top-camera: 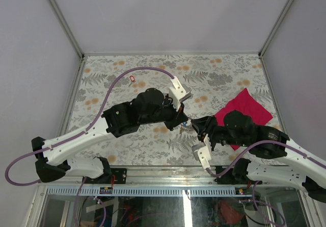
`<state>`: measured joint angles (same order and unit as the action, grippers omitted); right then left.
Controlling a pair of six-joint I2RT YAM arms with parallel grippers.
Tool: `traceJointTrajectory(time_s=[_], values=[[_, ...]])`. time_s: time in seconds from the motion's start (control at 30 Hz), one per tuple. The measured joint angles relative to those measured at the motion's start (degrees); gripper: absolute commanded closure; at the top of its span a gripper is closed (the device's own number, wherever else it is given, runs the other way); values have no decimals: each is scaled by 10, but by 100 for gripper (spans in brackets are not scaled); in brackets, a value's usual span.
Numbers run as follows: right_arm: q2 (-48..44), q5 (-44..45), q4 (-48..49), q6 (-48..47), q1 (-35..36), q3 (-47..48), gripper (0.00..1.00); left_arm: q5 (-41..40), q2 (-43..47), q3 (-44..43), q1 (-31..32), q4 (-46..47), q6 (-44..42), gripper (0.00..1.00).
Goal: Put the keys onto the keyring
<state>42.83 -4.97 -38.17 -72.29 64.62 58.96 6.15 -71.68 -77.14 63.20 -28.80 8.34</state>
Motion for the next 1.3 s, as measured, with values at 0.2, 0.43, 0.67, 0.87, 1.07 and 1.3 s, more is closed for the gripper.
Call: traceJointTrajectory(time_s=[0.2,0.43,0.67,0.87,1.07,1.3], values=[[-4,0,3,4,0,0,75,0,0,0,0,0,0,100],[-9,6,4,5,0,0,75,0,0,0,0,0,0,100],[-14,13,12,7,0,0,75,0,0,0,0,0,0,100],[-19,13,19,17,0,0,75,0,0,0,0,0,0,100],[-36,-3,34,54,0,0,75,1,0,0,0,0,0,100],[-78,-13,67,102,0,-13,75,6,1,0,0,0,-1,100]])
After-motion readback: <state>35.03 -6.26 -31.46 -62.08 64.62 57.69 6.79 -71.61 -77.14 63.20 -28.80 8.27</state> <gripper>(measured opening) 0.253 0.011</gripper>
